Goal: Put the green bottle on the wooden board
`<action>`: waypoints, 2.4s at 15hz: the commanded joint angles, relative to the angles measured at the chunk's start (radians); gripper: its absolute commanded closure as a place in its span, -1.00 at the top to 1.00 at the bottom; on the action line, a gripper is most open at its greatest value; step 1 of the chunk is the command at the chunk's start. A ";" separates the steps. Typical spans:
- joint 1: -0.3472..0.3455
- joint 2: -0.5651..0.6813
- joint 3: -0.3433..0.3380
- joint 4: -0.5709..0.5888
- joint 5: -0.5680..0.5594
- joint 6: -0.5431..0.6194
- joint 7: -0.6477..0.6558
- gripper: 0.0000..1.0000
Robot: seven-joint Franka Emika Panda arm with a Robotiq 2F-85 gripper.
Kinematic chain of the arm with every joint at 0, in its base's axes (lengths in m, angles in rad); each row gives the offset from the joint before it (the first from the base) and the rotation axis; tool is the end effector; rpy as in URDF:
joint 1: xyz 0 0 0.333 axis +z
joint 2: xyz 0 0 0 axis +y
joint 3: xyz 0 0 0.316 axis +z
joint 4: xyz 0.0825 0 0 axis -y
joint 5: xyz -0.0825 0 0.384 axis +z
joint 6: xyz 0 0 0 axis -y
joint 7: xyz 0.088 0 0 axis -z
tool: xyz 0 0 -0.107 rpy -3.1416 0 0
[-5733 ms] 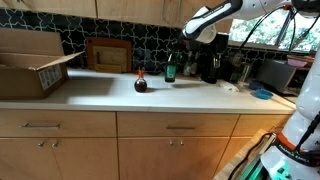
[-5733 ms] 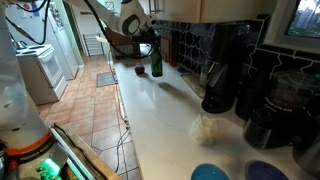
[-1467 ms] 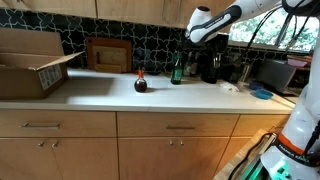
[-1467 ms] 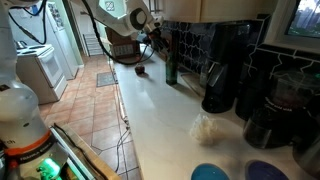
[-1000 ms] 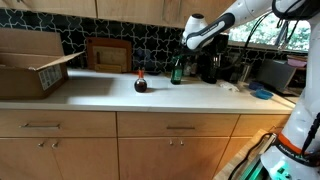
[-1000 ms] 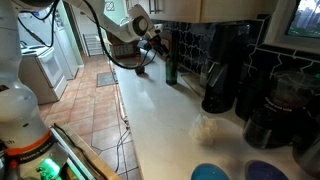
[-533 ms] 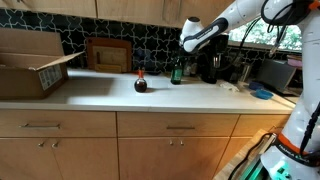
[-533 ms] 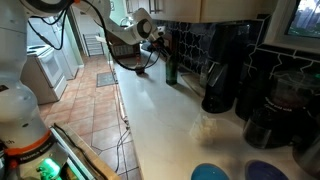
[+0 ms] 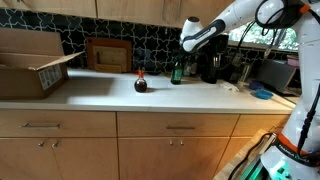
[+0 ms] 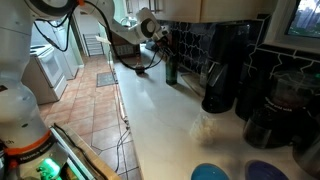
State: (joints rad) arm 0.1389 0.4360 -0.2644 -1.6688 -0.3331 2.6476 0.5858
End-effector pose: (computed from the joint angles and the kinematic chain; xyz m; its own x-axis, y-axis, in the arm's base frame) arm 0.7077 -0.0536 0.4207 0.7513 -0.2967 0.5895 -0.4150 -0.9069 0.0724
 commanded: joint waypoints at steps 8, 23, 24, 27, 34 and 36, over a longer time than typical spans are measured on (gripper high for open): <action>-0.012 -0.013 0.006 0.032 -0.002 -0.107 -0.048 0.22; -0.030 -0.050 0.049 0.045 0.034 -0.294 0.013 0.25; -0.034 -0.050 0.054 0.045 0.039 -0.293 0.016 0.27; -0.043 -0.046 0.065 0.046 0.053 -0.270 0.029 0.16; -0.055 -0.039 0.067 0.049 0.070 -0.217 0.060 0.15; -0.056 -0.042 0.065 0.048 0.067 -0.206 0.065 0.14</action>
State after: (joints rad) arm 0.0986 0.3938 -0.2101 -1.6194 -0.2806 2.4171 0.6357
